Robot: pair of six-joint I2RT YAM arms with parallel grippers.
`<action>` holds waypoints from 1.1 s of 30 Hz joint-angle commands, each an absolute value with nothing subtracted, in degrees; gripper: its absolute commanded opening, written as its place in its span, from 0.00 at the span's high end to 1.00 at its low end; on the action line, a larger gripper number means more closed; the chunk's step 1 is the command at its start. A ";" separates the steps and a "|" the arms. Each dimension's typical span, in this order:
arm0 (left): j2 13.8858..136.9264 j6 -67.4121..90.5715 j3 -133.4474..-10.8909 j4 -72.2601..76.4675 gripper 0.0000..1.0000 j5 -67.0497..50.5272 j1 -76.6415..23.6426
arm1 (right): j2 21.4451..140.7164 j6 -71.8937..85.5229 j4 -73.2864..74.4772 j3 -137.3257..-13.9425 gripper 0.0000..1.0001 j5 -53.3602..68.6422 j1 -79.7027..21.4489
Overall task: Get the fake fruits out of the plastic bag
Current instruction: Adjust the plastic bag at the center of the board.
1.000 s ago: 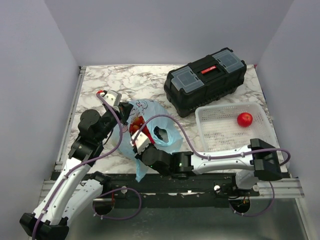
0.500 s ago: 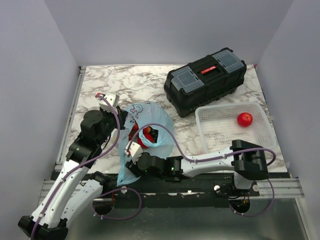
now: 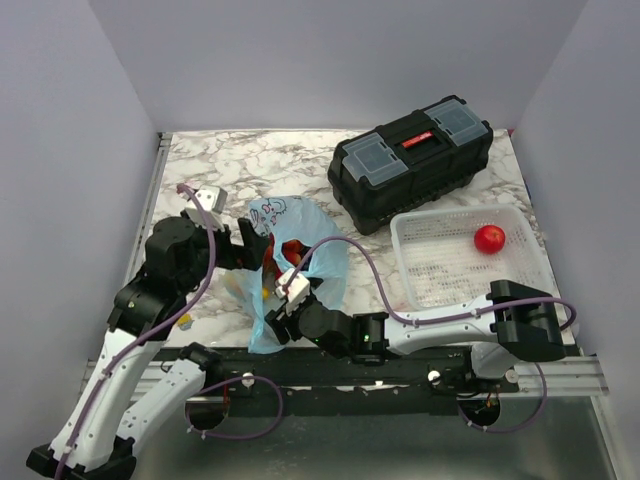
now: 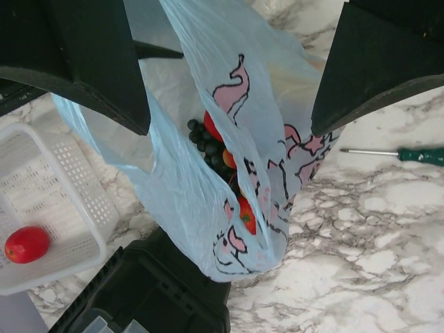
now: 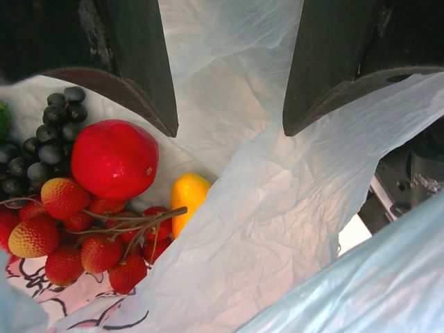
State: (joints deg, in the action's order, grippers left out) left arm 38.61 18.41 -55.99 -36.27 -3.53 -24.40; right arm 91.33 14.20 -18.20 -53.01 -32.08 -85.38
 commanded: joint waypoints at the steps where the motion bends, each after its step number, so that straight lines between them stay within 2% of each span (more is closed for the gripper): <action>1: 35.71 25.65 -60.20 -51.17 0.01 -2.11 -24.61 | 91.13 15.68 -20.48 -53.01 0.34 -35.28 -85.17; 4: 34.22 31.51 -58.61 -55.70 0.01 -1.15 -24.61 | 90.40 15.83 -22.80 -51.66 0.34 -34.19 -85.17; 11: 28.88 35.93 -49.31 -52.21 0.07 -9.19 -24.61 | 90.07 16.55 -23.25 -50.97 0.33 -34.37 -85.17; 16: 28.34 36.47 -47.63 -55.07 0.31 -11.88 -24.61 | 88.31 16.81 -23.23 -49.32 0.32 -37.04 -83.85; 20: 26.66 36.95 -44.62 -55.04 0.61 -16.65 -24.61 | 86.81 16.46 -21.23 -49.15 0.32 -41.63 -81.36; 22: 24.35 37.38 -42.69 -54.36 0.66 -18.18 -24.61 | 85.98 17.19 -19.98 -48.69 0.32 -45.40 -79.90; 24: 21.69 37.99 -41.32 -53.84 0.80 -18.61 -24.61 | 84.77 18.19 -19.27 -47.10 0.33 -47.62 -78.31; 27: 19.03 38.46 -39.82 -52.63 0.91 -17.91 -24.61 | 82.98 20.46 -18.72 -43.76 0.36 -51.24 -77.54; 29: 17.67 38.54 -38.77 -50.68 0.92 -18.32 -24.61 | 81.52 22.07 -18.63 -41.48 0.37 -51.29 -77.54; 33: 16.70 38.66 -35.64 -45.97 0.93 -19.99 -24.87 | 80.86 22.12 -19.66 -38.87 0.37 -41.64 -77.59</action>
State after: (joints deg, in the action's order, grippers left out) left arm 17.65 37.82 -38.50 -51.44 -16.56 -24.49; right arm 81.56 19.97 -19.97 -40.95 -46.19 -77.25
